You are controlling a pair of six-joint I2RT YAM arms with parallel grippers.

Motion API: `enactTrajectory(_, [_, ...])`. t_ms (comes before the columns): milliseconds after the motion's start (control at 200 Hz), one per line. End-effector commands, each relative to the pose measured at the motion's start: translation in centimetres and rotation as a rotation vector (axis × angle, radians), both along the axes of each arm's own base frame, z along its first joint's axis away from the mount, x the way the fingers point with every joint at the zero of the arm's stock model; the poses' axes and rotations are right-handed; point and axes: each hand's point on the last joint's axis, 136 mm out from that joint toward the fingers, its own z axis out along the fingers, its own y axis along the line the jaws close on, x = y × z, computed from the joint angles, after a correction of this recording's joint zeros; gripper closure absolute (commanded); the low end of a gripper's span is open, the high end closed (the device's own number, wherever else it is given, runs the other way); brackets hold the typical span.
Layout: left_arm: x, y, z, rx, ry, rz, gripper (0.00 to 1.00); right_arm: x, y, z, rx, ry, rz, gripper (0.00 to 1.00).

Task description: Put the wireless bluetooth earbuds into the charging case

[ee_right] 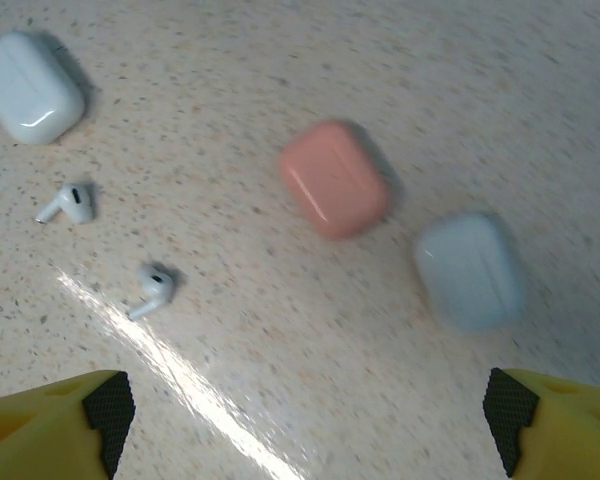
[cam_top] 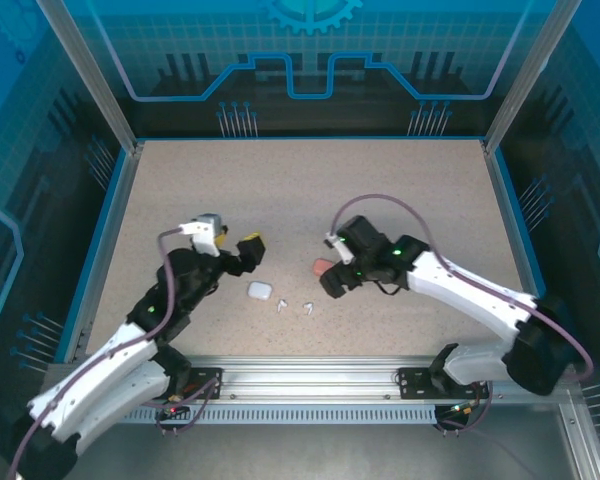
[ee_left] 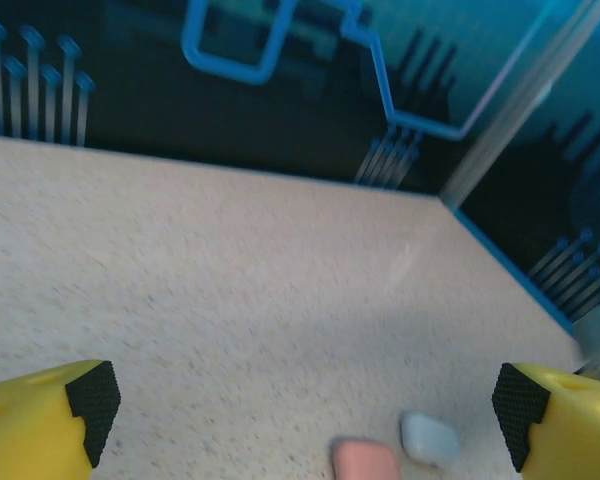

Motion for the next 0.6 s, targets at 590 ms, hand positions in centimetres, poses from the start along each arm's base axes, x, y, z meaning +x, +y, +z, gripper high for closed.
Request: enactTrajectory(590, [-4.9, 4.1, 5.8, -0.017, -0.087, 0.046, 0.01, 0.2, 18.3, -7.4, -0.101, -0.026, 0.517, 0.19])
